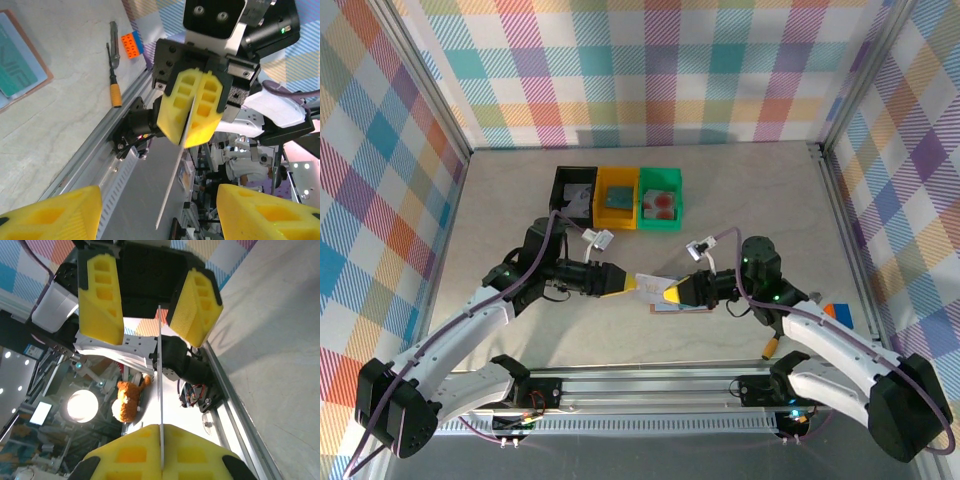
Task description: Take the credit cards out of the card holder
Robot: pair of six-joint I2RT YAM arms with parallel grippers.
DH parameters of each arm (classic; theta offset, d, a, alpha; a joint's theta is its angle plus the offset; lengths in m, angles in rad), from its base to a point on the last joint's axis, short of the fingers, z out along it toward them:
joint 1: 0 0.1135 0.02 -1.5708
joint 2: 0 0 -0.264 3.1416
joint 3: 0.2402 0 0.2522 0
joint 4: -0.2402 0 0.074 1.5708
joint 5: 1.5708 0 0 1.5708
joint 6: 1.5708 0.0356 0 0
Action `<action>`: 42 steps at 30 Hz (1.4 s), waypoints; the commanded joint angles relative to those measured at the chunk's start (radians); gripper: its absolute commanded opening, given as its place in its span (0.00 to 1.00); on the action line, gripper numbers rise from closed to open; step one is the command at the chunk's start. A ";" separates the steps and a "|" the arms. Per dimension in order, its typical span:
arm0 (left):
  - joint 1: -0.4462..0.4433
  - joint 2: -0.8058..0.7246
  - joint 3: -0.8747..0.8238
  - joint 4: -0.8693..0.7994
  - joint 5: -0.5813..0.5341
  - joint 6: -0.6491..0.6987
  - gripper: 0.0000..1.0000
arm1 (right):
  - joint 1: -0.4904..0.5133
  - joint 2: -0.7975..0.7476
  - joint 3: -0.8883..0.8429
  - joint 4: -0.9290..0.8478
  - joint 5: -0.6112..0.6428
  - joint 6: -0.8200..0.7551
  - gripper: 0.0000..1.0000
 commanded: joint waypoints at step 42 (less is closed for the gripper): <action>-0.021 -0.089 -0.009 -0.002 -0.001 0.019 0.00 | 0.068 0.115 0.115 0.081 -0.022 0.019 0.00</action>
